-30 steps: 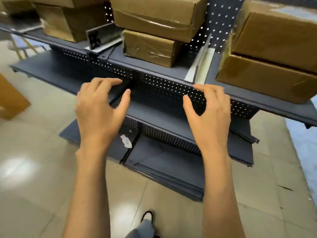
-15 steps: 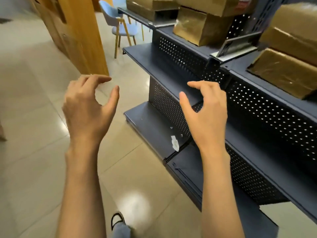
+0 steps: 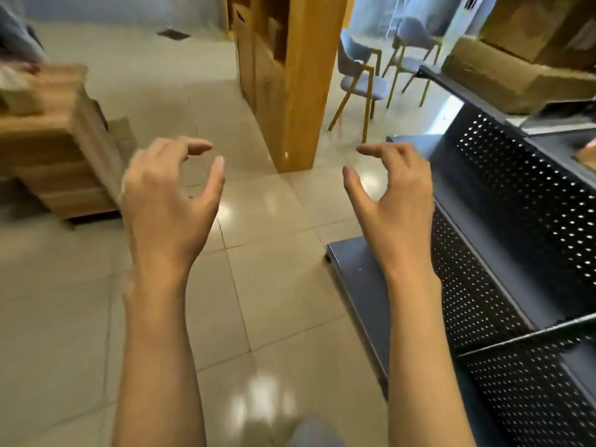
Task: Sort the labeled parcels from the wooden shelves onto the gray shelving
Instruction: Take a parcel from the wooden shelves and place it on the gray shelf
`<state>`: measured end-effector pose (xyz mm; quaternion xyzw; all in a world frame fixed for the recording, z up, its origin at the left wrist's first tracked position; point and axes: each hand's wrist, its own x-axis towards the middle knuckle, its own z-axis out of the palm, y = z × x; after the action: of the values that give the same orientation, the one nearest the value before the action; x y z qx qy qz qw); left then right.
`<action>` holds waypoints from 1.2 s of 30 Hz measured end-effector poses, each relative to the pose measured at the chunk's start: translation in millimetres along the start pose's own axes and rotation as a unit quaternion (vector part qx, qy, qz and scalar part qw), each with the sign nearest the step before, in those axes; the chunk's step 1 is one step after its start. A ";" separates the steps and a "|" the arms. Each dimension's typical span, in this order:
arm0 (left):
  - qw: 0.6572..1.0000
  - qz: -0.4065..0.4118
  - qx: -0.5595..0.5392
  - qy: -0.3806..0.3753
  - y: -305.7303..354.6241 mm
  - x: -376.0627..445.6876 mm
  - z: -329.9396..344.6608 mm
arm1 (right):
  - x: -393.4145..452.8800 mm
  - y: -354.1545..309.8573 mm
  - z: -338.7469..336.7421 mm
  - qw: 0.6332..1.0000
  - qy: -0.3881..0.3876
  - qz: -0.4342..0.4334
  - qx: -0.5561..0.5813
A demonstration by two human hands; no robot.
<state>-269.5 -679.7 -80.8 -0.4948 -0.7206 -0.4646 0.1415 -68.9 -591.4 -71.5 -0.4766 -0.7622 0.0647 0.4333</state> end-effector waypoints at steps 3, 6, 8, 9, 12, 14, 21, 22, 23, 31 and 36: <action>1.000 -0.025 0.011 0.001 -36.3 21.7 17.4 | 27.9 -2.1 52.5 0.999 -0.041 -0.003 0.016; 0.998 -0.040 0.043 -0.002 -72.5 52.0 37.0 | 64.3 0.3 108.4 0.997 -0.067 -0.005 0.038; 0.996 -0.050 0.069 0.008 -97.0 81.7 49.5 | 97.1 -0.8 150.1 0.996 -0.073 -0.011 0.056; 0.995 -0.052 0.080 0.013 -108.8 99.6 55.7 | 115.3 -3.0 171.5 0.995 -0.074 -0.015 0.067; 0.992 -0.054 0.109 0.029 -137.8 165.9 74.4 | 178.1 -17.5 229.4 0.990 -0.087 -0.040 0.099; 0.989 -0.055 0.127 0.044 -153.4 212.0 86.7 | 222.4 -30.4 261.7 0.987 -0.094 -0.061 0.114; 0.981 -0.073 0.167 0.063 -223.2 317.4 130.3 | 330.8 -61.1 374.1 0.974 -0.117 -0.105 0.161; 0.980 -0.080 0.171 0.063 -236.3 328.9 138.9 | 340.5 -61.5 392.4 0.972 -0.127 -0.107 0.164; 0.979 -0.087 0.173 0.062 -249.3 340.2 148.6 | 350.0 -61.2 411.2 0.971 -0.134 -0.107 0.167; 0.986 -0.084 0.139 0.028 -367.5 473.1 255.8 | 461.9 -52.5 561.6 0.979 -0.138 -0.080 0.124; 0.993 -0.048 0.100 0.043 -432.3 594.9 314.1 | 564.1 -71.2 643.2 0.988 -0.107 -0.059 0.098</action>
<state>-834.1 -113.3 -80.8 -0.4227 -0.7798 -0.4169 0.1987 -677.2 14.0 -93.6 -0.3763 -0.8212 0.1636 0.3966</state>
